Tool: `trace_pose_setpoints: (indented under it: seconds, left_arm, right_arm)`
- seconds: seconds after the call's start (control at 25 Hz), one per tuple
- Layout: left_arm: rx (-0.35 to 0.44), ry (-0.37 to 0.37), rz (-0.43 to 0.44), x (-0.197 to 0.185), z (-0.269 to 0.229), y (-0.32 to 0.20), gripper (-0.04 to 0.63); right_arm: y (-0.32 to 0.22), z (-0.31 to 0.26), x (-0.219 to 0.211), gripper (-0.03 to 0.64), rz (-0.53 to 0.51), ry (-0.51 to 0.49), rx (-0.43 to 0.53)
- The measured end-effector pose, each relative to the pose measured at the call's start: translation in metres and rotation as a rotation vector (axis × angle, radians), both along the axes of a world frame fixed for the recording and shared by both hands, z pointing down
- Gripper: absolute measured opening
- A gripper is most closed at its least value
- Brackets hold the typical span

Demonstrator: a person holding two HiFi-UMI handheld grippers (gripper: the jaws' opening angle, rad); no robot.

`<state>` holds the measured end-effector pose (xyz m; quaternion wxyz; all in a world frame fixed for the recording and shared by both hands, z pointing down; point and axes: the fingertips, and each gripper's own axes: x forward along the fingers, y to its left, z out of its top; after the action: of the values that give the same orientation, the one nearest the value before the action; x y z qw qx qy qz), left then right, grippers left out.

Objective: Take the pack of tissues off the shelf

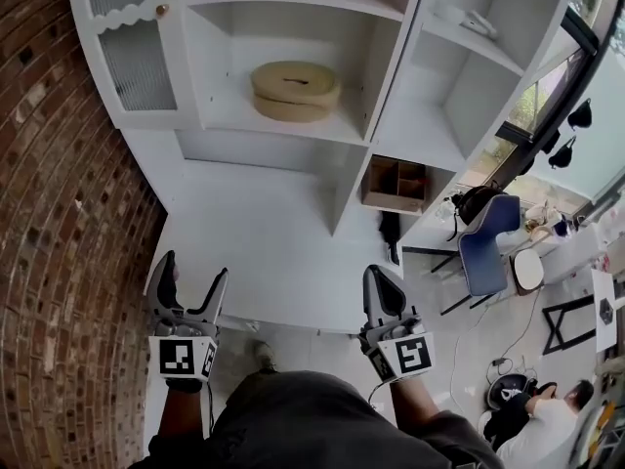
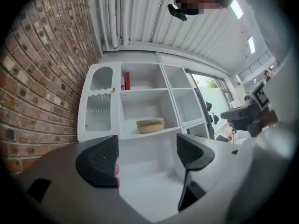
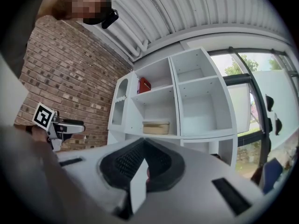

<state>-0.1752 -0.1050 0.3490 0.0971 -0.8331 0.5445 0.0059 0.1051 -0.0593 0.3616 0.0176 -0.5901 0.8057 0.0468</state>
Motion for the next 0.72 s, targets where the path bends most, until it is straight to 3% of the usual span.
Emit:
trace_pose_setpoints:
  seconds: [0.44, 0.72]
  left_arm:
    - [0.045, -0.087, 0.101, -0.004, -0.017, -0.098, 0.387]
    - [0.019, -0.124, 0.083, 0.013, -0.011, -0.122, 0.385]
  right_arm:
    - [-0.07, 0.0, -0.019, 0.0, 0.077, -0.025, -0.005]
    - [-0.099, 0.009, -0.008, 0.0, 0.042, -0.036, -0.029]
